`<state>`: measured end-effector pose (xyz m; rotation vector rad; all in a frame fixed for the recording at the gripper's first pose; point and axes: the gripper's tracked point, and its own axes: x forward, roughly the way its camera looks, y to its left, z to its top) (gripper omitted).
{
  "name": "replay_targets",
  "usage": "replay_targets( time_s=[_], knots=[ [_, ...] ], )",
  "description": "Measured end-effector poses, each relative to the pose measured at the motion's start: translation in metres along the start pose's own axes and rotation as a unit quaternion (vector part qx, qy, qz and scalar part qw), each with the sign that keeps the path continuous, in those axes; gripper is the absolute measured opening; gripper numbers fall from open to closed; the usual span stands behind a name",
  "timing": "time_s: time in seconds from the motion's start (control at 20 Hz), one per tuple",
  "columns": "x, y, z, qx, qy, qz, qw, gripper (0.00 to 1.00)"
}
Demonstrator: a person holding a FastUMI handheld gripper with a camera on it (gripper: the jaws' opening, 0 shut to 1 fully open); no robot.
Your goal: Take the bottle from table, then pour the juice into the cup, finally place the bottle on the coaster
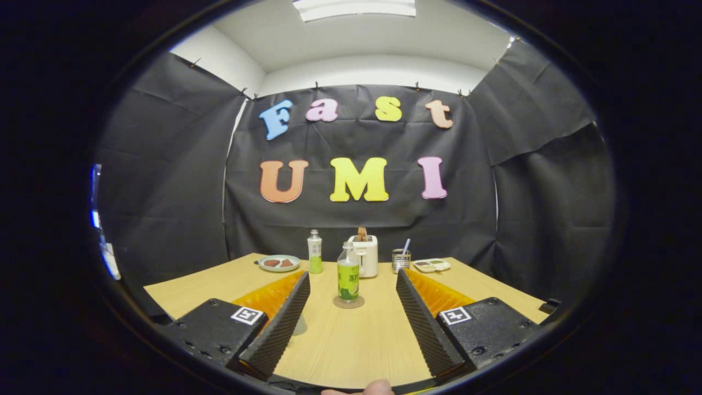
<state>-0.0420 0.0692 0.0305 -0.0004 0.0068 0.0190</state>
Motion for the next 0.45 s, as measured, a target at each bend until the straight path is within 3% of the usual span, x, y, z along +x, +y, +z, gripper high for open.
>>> replay_targets(
  time_s=[0.45],
  knots=[
    [-0.0007, -0.0019, -0.0008, 0.004, 0.001, -0.003, 1.0, 1.0]
  ],
)
